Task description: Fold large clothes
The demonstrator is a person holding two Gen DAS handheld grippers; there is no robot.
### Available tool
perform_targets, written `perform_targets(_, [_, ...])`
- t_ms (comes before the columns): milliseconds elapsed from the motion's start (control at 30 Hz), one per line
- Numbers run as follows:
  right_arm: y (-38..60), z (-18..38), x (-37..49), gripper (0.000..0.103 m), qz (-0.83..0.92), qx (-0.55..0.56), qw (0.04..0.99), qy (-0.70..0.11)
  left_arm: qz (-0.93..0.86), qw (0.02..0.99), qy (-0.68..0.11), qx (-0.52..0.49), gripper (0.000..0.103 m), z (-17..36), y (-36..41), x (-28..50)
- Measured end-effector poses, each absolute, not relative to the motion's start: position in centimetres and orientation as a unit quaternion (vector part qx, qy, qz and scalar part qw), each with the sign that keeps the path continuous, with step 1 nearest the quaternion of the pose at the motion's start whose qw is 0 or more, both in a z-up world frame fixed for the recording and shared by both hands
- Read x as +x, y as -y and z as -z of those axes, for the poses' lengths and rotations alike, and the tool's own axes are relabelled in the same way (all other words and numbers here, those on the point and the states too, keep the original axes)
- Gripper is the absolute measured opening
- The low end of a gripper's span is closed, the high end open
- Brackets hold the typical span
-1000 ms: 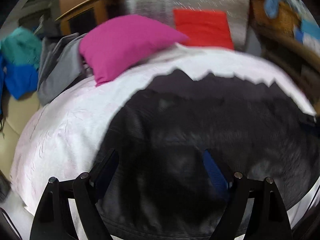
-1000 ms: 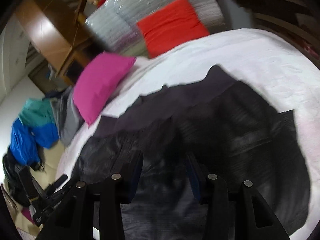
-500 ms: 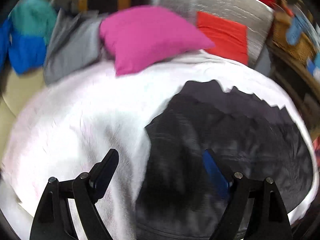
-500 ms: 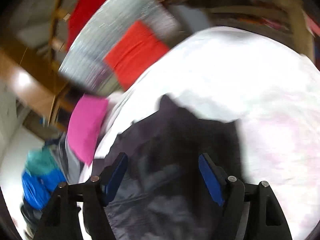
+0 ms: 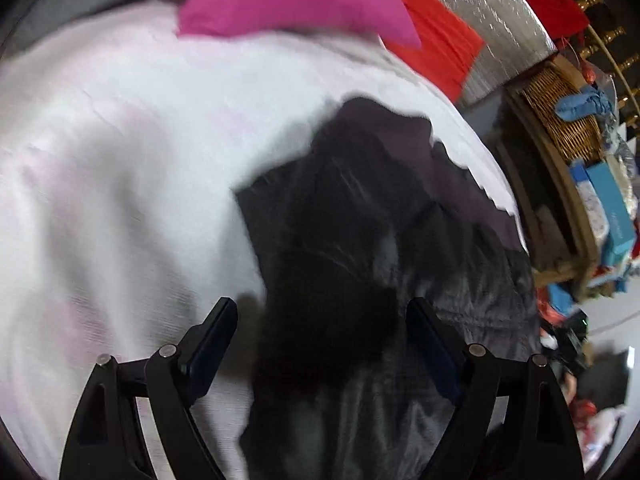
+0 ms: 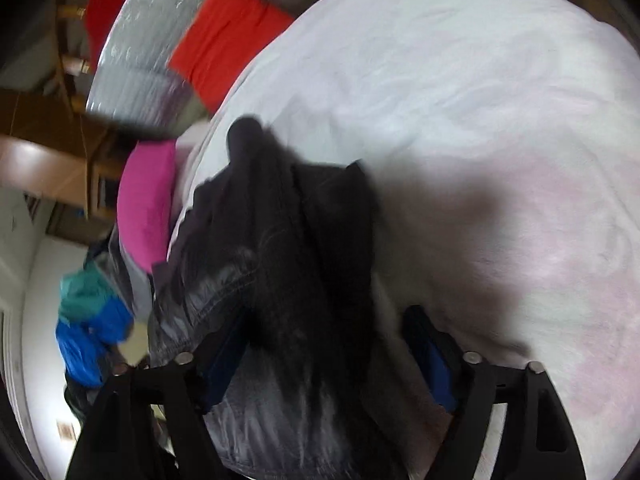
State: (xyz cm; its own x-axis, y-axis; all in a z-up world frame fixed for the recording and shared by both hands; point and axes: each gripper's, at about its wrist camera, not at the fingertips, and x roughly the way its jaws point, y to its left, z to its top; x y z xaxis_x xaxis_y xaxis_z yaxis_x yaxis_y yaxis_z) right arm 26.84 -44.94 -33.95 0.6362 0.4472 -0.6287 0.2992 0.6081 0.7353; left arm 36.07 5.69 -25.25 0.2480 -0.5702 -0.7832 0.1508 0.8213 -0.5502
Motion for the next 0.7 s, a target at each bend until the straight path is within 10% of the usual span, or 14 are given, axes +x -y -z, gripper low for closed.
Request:
perform_targets(367, [41.5, 32.7, 28.3, 0.099, -0.065, 0.369, 0.833, -0.407, 0.282, 0.749, -0.566, -0.199, 0.095, 25.6, -1.5, 37.1])
perform_targets(467, [40.4, 32.1, 28.8, 0.079, -0.042, 0.333, 0.85, -0.406, 0.277, 0.758, -0.553, -0.206, 0.092, 25.5, -0.9, 37.7])
perform_targets(500, [40.2, 31.9, 28.9, 0.054, -0.049, 0.336, 0.85, -0.402, 0.273, 0.763, -0.55, -0.203, 0.087, 25.4, -1.0, 37.5])
perform_targets(700, [39.6, 31.1, 30.7, 0.042, -0.019, 0.313, 0.868, -0.384, 0.234, 0.791, -0.525, -0.208, 0.06, 24.8, -0.7, 39.1])
